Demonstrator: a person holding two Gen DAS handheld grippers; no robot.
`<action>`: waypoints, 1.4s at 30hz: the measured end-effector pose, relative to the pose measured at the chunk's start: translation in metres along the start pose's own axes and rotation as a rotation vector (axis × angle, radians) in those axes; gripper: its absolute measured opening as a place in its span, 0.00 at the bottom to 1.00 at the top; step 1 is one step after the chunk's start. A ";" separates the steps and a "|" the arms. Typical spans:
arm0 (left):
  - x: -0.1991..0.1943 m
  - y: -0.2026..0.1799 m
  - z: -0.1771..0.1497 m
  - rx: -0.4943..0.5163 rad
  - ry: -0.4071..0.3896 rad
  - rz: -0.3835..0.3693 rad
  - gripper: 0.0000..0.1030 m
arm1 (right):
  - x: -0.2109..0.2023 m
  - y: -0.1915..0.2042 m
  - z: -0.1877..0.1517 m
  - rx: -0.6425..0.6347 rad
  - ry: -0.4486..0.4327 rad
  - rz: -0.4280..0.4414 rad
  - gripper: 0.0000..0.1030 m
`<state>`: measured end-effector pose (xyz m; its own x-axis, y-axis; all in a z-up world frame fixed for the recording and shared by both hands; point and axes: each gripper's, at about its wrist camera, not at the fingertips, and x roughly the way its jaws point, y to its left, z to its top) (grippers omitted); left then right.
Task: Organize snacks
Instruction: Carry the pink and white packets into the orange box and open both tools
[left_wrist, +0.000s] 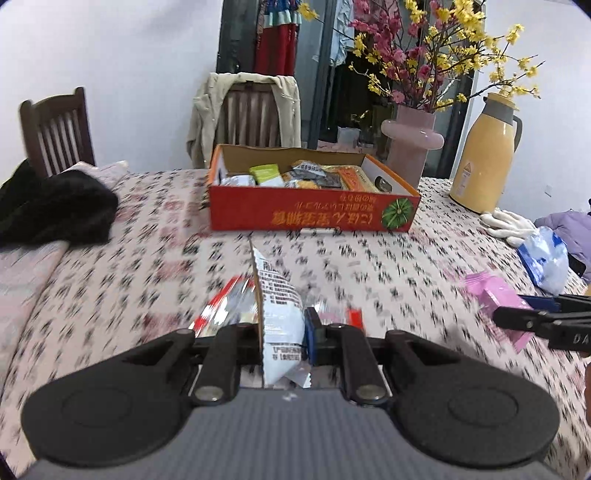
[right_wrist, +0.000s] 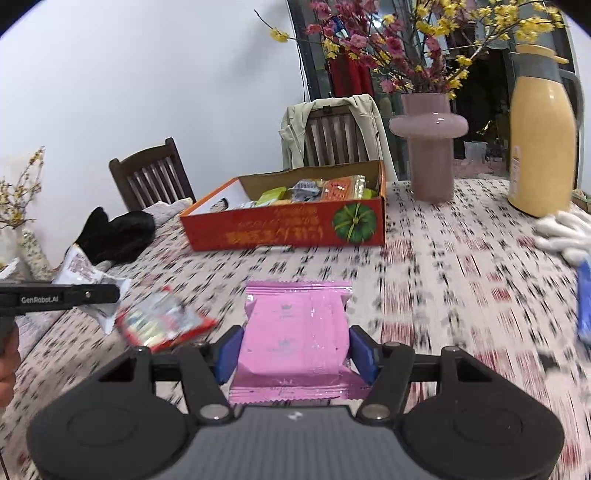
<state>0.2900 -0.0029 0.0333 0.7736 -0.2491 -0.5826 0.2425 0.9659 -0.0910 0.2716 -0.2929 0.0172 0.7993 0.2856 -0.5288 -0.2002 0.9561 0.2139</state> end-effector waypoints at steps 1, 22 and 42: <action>-0.009 0.002 -0.006 -0.006 -0.003 0.001 0.16 | -0.007 0.003 -0.004 0.005 -0.002 0.001 0.59; -0.014 0.030 0.144 0.092 -0.175 -0.023 0.16 | -0.038 0.043 0.155 -0.063 -0.146 0.155 0.59; 0.313 0.063 0.253 -0.015 0.122 0.030 0.16 | 0.311 0.000 0.240 -0.055 0.200 0.034 0.59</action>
<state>0.6952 -0.0381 0.0496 0.7034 -0.2105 -0.6789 0.2111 0.9739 -0.0833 0.6565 -0.2202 0.0500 0.6643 0.3198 -0.6756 -0.2602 0.9463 0.1920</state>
